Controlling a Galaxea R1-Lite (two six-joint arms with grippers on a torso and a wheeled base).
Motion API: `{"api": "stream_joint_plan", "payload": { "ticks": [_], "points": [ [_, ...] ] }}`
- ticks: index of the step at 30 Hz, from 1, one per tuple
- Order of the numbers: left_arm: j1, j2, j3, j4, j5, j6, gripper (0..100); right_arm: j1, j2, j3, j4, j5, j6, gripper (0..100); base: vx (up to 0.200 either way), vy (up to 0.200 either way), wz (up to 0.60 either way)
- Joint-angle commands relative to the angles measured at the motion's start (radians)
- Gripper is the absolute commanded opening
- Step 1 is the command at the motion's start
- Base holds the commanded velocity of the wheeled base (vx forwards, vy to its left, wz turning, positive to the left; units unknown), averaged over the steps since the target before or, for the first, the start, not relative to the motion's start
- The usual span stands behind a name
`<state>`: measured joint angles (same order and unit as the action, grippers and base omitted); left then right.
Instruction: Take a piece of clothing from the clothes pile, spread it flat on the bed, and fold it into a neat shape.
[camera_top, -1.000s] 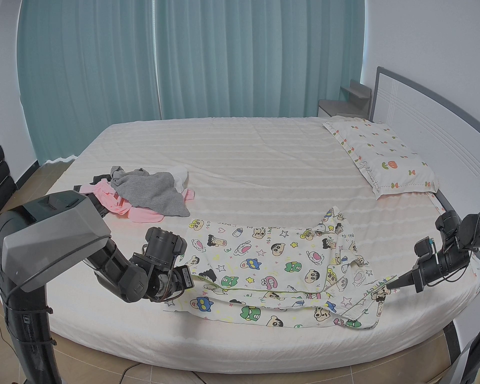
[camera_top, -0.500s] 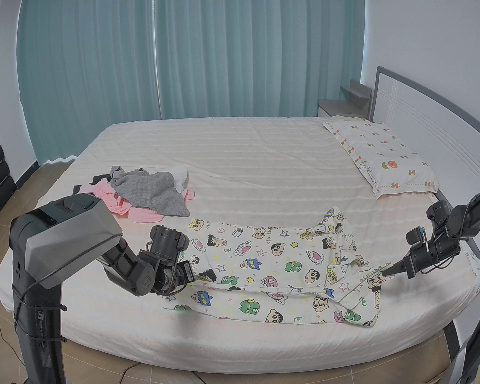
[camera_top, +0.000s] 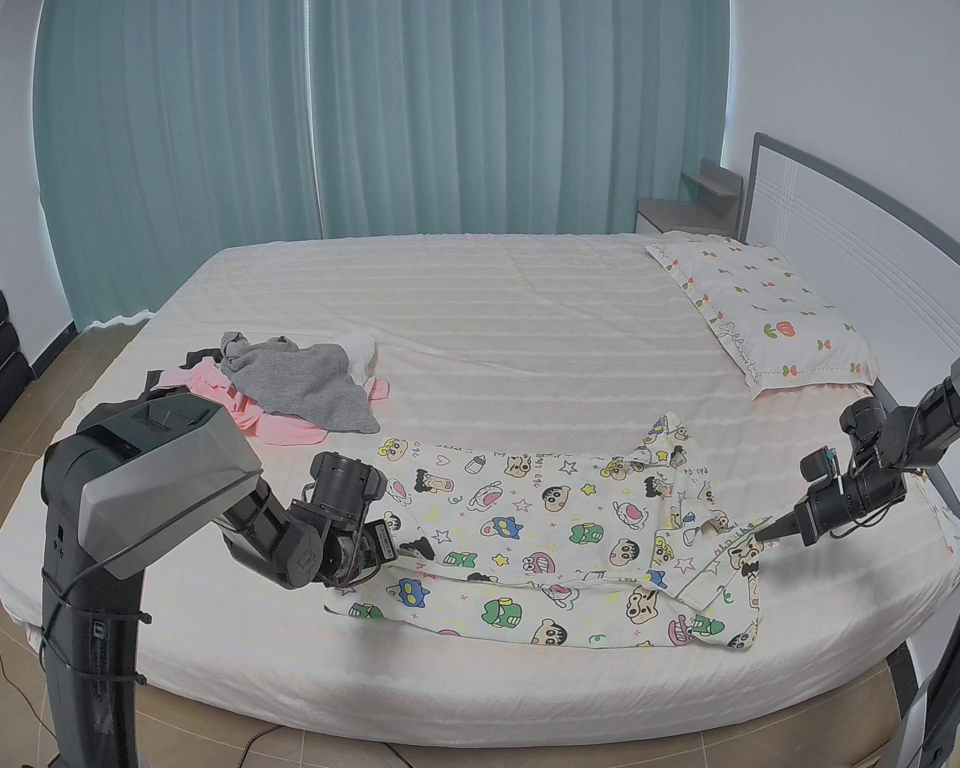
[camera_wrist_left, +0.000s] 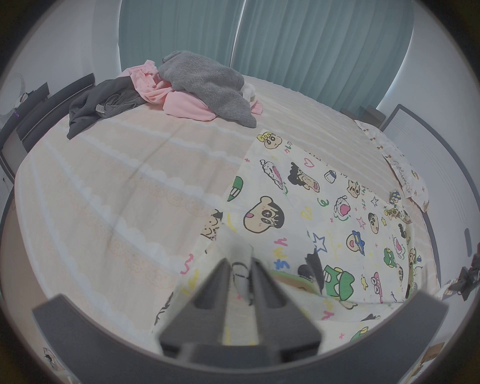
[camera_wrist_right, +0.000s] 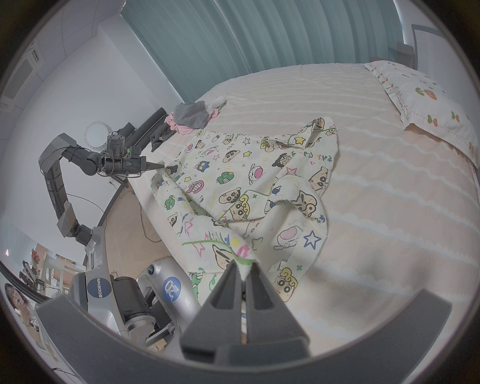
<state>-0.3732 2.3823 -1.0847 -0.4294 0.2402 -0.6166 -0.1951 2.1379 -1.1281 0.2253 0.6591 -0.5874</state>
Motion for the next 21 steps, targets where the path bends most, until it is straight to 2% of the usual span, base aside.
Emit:
{"api": "stream_joint_plan", "payload": {
  "ticks": [1,9,20,21],
  "points": [
    [0.0,0.006,-0.008,-0.003,0.002,-0.011,100,0.005,0.013,-0.007,0.0,0.0,0.0,0,0.0,0.0,0.0],
    [0.03,-0.034,0.0,-0.002,0.002,-0.04,100,0.006,0.016,-0.024,-0.003,0.002,0.001,0,0.0,0.0,0.0],
    [0.16,-0.126,0.063,-0.002,-0.01,-0.055,100,0.008,0.059,-0.068,-0.001,0.0,0.012,0,0.0,0.0,0.0],
    [0.166,-0.129,0.069,-0.005,-0.012,-0.055,100,0.009,0.063,-0.071,-0.001,0.0,0.014,100,0.0,0.0,0.0]
  ]
}}
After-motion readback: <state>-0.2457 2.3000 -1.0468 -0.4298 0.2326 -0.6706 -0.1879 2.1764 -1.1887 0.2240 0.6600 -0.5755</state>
